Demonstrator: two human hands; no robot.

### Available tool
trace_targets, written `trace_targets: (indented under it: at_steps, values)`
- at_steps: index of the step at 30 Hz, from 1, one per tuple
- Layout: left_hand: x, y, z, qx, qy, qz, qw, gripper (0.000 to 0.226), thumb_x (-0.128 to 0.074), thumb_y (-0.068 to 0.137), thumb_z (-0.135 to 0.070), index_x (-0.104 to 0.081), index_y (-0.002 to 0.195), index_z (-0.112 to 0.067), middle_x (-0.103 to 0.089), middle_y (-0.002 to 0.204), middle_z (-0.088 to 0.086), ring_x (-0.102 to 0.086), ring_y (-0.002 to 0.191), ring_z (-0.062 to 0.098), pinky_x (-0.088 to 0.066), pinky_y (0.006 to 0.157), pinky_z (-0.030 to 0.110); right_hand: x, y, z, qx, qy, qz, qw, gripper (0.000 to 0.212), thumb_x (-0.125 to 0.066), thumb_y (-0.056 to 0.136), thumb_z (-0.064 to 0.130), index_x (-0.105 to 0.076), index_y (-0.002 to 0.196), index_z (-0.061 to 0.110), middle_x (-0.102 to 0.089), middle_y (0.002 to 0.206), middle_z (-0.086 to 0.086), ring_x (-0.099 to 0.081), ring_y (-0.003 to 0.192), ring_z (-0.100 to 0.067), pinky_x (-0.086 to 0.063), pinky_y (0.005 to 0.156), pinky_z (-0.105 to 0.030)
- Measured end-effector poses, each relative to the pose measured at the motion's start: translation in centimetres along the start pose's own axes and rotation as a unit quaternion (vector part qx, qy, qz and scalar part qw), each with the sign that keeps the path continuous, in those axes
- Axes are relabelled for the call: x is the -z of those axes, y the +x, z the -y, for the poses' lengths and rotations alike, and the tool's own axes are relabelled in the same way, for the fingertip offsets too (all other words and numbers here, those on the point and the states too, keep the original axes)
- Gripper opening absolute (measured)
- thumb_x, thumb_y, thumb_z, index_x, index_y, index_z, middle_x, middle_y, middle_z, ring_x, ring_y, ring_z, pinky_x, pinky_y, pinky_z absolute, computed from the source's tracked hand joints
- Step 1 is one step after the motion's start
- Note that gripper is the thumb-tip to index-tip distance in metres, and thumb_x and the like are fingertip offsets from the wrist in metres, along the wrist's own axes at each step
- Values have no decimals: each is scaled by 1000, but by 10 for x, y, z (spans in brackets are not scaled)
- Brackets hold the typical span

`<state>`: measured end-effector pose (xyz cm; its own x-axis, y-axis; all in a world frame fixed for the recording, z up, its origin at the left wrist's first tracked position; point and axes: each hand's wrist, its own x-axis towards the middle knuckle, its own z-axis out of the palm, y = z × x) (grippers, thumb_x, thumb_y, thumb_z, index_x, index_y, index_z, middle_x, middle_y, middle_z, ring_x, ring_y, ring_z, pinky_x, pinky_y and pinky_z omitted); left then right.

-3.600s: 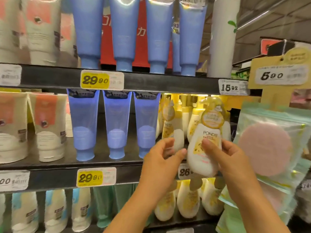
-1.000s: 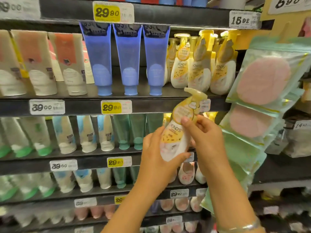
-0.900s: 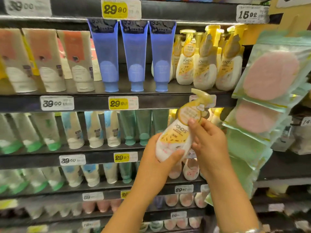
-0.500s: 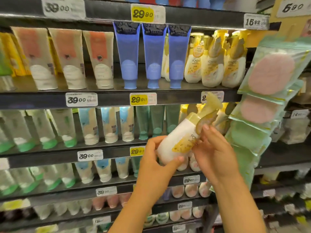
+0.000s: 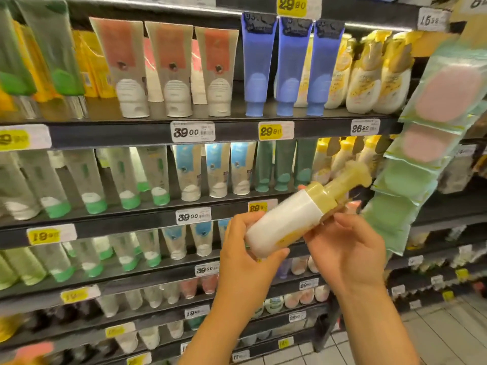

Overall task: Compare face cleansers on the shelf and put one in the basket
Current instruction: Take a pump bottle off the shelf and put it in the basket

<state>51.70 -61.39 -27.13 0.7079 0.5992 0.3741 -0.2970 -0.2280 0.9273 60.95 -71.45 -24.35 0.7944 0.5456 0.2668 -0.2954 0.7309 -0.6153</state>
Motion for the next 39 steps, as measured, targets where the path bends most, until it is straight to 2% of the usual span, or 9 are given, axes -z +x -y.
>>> trace_targets:
  at_steps: [4,10,15,21,26,29,33,35,39]
  values:
    - [19,-10,5,87,-116,47,988,54,-81,62,2,-60,97,-33,-66,105,-3,-67,90,11,-52,59,17,-9,-20,-8,9,-55,18,998,28,-44,81,11,-70,90,18,-64,96,-4,-59,93,-20,-42,84,-34]
    - [22,-19,5,234,-309,119,914,52,-73,65,-19,-54,111,-7,-73,100,12,-71,87,29,-59,69,40,-13,-36,-6,32,-46,-21,998,31,-42,88,19,-70,99,12,-63,108,-13,-59,104,-27,-48,90,-44]
    - [12,-21,-2,286,-313,153,893,48,-72,67,-36,-61,101,-5,-73,96,13,-70,83,28,-59,66,39,-10,-39,6,-5,-75,-102,992,46,-44,87,23,-53,126,-1,-56,126,-22,-52,121,-36,-38,103,-52]
    - [-15,-21,-7,327,-317,150,878,40,-70,61,-37,-72,89,-8,-74,87,13,-72,77,26,-58,61,36,5,-38,29,-29,-179,-169,969,40,-61,74,25,-65,106,3,-70,99,-17,-66,89,-30,-54,76,-40]
    - [-36,-25,-11,306,-228,196,903,64,-75,54,-38,-61,111,-12,-70,102,7,-71,84,17,-58,68,31,19,-41,43,-26,-187,-205,960,18,-62,77,24,-74,81,11,-73,90,-14,-70,81,-24,-56,74,-38]
    - [-50,-28,-12,302,-210,220,904,67,-76,55,-31,-59,116,-11,-67,108,9,-70,89,17,-57,69,28,23,-44,56,-29,-212,-223,951,34,-65,71,27,-70,97,4,-70,103,-20,-68,93,-30,-50,87,-45]
    - [-65,-30,-16,364,-341,203,843,49,-74,56,-23,-69,99,0,-72,87,19,-70,74,31,-58,58,33,26,-47,74,-17,-207,-214,954,60,-63,74,32,-54,121,-5,-63,118,-24,-60,111,-38,-47,95,-48]
    - [-71,-31,-18,394,-408,199,799,37,-72,57,-23,-75,85,1,-70,92,25,-69,75,37,-58,56,36,30,-48,81,-14,-192,-206,959,58,-60,78,35,-55,122,-2,-61,121,-24,-58,113,-39,-47,96,-51]
    - [-83,-33,-20,395,-458,225,764,41,-72,62,-29,-74,93,-2,-67,103,28,-68,83,39,-59,58,39,36,-51,93,-32,-207,-167,963,52,-58,80,34,-58,120,1,-65,115,-25,-60,109,-42,-47,95,-54]
